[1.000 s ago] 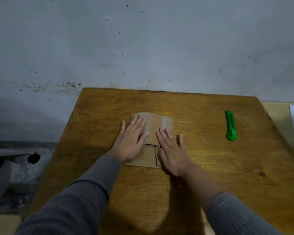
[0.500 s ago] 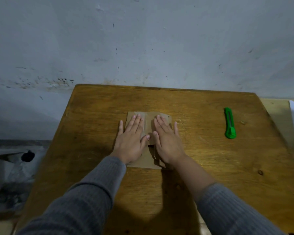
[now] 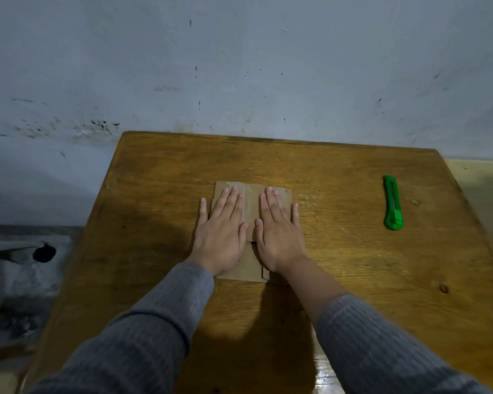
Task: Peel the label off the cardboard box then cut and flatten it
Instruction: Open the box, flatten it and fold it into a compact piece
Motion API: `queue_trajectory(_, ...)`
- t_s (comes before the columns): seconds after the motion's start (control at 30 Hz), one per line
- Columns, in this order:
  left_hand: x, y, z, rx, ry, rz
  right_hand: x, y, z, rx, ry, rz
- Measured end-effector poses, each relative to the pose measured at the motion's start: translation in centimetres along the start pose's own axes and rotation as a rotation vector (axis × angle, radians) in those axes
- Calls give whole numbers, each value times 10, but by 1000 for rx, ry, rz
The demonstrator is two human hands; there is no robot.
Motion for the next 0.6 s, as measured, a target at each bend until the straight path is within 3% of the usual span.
queue_trajectory(0.3,-4,3,-6,-113,-35,-26,-2,-2,-1,8,-69,71)
queue_trajectory(0.47,-4,13,-17,-331,-42,-115,-5,-13,-13,263,-132,99)
queue_trajectory(0.6,-3,10,-18,-347,-45,-170,-3,-9,-17,335,-90,242)
Point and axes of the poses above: each hand's wrist, its own z-axis towards the middle knuckle, its own x-axis out of the palm, y = z × x, the point moved 5 cm from there along z, towards the middle knuckle, and after that the axes turned 3 degrees about -z, right-handed, at the moved point
